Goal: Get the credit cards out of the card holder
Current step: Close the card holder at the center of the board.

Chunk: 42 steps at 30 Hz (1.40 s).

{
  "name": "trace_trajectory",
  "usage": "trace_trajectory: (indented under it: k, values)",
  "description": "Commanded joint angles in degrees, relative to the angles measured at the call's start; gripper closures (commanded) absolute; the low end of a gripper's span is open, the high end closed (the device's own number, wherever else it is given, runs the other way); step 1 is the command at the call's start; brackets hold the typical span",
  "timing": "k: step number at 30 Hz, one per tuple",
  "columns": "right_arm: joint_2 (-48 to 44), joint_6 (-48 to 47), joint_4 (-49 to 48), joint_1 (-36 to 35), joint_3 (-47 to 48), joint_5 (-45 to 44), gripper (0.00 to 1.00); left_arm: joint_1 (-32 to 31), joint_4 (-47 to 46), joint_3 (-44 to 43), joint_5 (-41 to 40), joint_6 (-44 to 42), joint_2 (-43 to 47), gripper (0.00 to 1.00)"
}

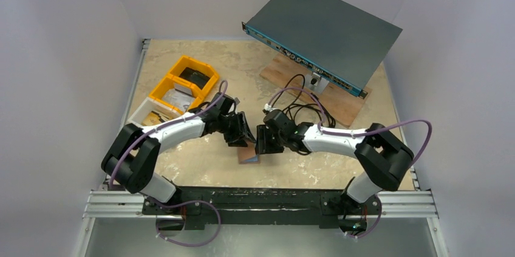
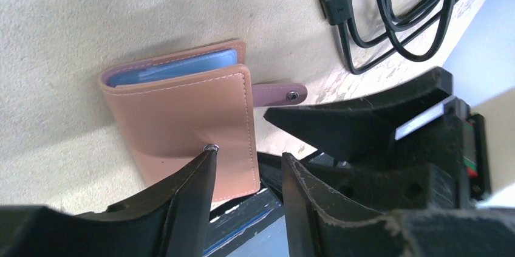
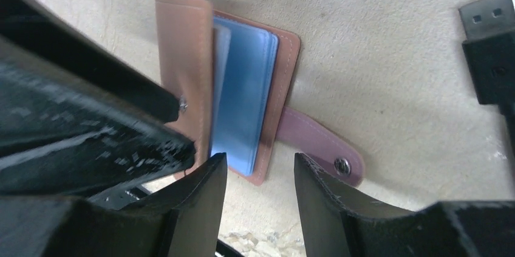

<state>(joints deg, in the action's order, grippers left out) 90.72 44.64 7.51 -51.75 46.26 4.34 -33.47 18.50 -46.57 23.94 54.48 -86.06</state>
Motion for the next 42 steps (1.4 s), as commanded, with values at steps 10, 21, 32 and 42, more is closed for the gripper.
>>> trace_trajectory:
  k: [10, 21, 32, 42]
  values:
    - [-8.7, 0.9, 7.6, 0.5, -0.2, -7.5, 0.52, -0.3, -3.8, -1.2, 0.1, 0.5, -2.6, 0.43]
    - [-6.6, 1.9, 1.1, 3.4, -4.4, -1.5, 0.64, -0.3, 1.3, -1.5, -3.7, -2.6, 0.0, 0.47]
    - [-3.1, 2.6, -2.2, 3.8, -3.3, 0.8, 0.75, -0.3, 6.8, -1.0, -8.6, -5.6, 1.5, 0.72]
    - [-3.4, 2.5, -1.3, 3.7, -0.5, 0.2, 0.97, -0.6, 6.9, -0.7, -9.5, -5.5, -1.4, 0.96]
